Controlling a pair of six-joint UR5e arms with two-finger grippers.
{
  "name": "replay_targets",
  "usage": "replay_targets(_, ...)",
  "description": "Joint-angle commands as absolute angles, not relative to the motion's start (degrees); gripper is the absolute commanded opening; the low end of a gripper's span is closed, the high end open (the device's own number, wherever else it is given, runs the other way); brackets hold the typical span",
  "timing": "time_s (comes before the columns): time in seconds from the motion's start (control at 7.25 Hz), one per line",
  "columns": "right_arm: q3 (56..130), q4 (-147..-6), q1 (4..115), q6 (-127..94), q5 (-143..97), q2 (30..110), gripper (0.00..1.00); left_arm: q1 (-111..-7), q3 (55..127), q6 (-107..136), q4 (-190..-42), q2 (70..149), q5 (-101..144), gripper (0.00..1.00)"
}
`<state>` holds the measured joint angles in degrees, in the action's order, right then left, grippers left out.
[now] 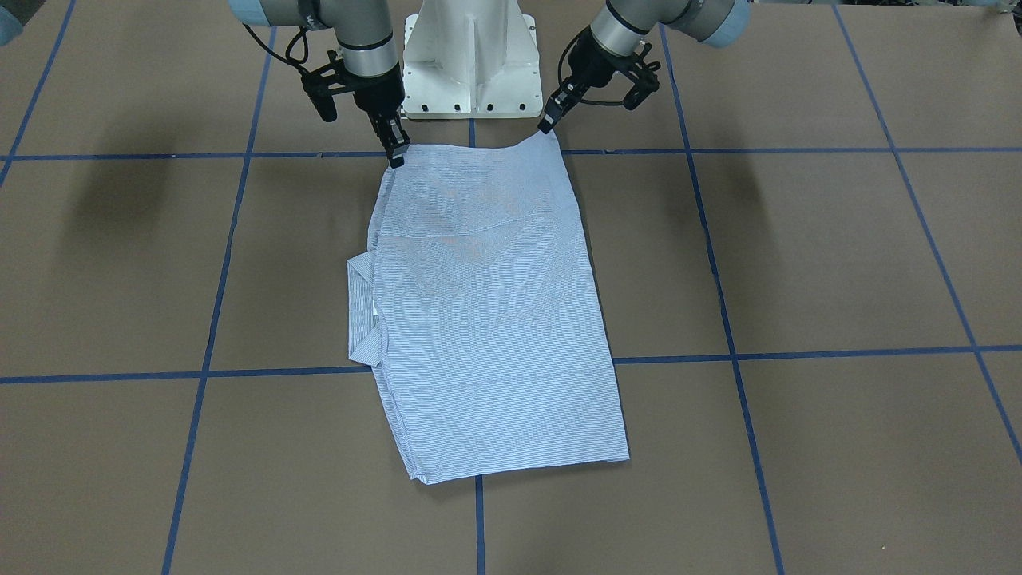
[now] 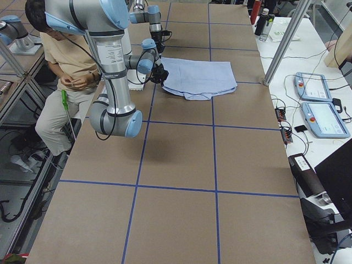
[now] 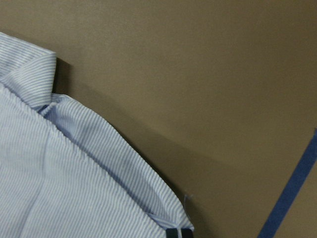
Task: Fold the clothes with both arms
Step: 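Lift both near corners and fold them over toward the far edge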
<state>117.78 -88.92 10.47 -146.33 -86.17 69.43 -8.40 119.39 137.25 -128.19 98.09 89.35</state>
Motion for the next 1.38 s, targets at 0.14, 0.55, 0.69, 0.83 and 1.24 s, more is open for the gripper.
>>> replay_targets(0.14, 121.38, -89.73, 20.08, -146.16, -89.62, 67.60, 0.00, -18.05, 123.49, 129.51, -122.36, 101.49, 93.57, 0.00)
replay_targets(0.55, 112.63, -89.74, 33.37, -144.94, -99.22, 59.27, 0.00, -30.29, 116.40, 122.18, -120.94, 107.29, 101.49, 0.00)
replay_targets(0.69, 110.06, -89.65, 35.49, -141.97, -99.40, 57.41, 0.00, -32.32, 113.76, 120.69, -120.94, 109.32, 101.69, 0.00)
replay_targets(0.83, 106.04, -89.56, 36.38, -141.33, -99.40, 54.70, 0.00, -33.82, 111.56, 119.98, -120.85, 111.08, 101.69, 0.00)
replay_targets(1.24, 92.16, -89.12, 39.45, -136.60, -100.63, 45.30, 0.00, -39.45, 102.78, 115.06, -121.29, 116.00, 102.92, 0.00)
